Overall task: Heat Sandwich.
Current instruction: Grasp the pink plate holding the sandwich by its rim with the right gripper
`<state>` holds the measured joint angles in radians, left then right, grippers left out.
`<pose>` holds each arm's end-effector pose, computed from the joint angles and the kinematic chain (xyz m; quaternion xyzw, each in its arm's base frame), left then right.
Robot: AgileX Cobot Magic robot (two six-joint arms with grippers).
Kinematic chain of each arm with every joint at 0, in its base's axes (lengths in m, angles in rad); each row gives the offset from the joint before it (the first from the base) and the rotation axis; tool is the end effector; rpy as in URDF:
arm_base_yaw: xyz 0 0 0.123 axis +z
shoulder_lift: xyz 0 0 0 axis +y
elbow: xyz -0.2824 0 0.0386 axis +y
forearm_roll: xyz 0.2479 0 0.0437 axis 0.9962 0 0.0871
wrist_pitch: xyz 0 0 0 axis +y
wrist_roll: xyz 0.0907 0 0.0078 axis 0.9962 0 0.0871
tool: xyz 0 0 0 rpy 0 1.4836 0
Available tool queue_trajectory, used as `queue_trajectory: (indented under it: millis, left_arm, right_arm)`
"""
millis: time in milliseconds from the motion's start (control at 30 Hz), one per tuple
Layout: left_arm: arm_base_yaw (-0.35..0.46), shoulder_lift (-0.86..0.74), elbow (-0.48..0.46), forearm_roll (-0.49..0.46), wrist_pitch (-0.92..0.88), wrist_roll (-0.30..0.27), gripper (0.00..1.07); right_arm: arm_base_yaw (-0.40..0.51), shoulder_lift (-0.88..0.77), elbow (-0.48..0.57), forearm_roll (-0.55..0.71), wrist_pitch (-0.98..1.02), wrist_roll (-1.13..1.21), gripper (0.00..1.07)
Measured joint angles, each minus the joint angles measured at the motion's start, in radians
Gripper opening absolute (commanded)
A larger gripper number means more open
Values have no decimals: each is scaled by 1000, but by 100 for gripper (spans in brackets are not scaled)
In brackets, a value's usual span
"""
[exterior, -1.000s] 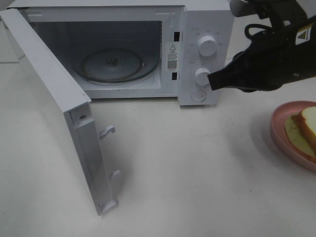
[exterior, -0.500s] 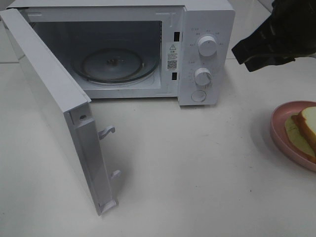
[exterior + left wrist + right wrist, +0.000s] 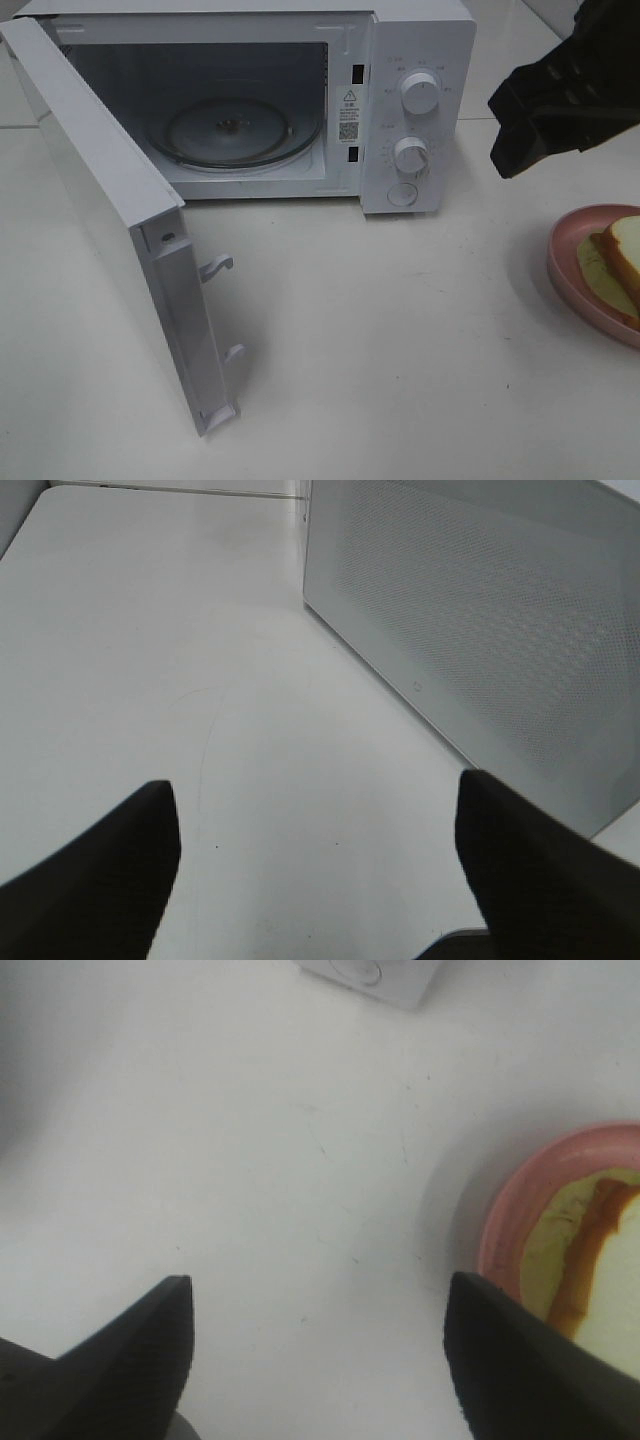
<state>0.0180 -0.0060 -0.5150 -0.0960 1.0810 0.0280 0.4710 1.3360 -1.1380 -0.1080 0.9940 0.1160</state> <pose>-0.0085 -0.0079 0.2799 0.0071 0.8520 -0.0359 0.5222 0.2393 0.1126 0.3198 -0.1895 0.9531 0.0181 0.2354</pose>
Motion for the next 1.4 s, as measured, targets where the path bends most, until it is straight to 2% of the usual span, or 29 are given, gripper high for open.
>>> queue_trajectory:
  millis: [267, 367, 433, 600, 800, 1233, 1400]
  left_arm:
    - [0, 0, 0, 0, 0, 0, 73]
    - [0, 0, 0, 0, 0, 0, 73]
    - [0, 0, 0, 0, 0, 0, 73]
    - [0, 0, 0, 0, 0, 0, 73]
    - [0, 0, 0, 0, 0, 0, 73]
    - [0, 0, 0, 0, 0, 0, 73]
    - [0, 0, 0, 0, 0, 0, 73]
  right_arm:
    - [-15, 111, -93, -18, 105, 60, 69]
    - [-77, 159, -115, 7, 115, 62, 69]
    - [-92, 170, -116, 12, 119, 62, 69]
    - [-194, 225, -117, 19, 120, 64, 68]
    - [-259, 281, -117, 23, 78, 96, 68]
    - [-316, 407, -115, 13, -4, 198, 64]
    - [-326, 418, -73, 10, -66, 204, 64]
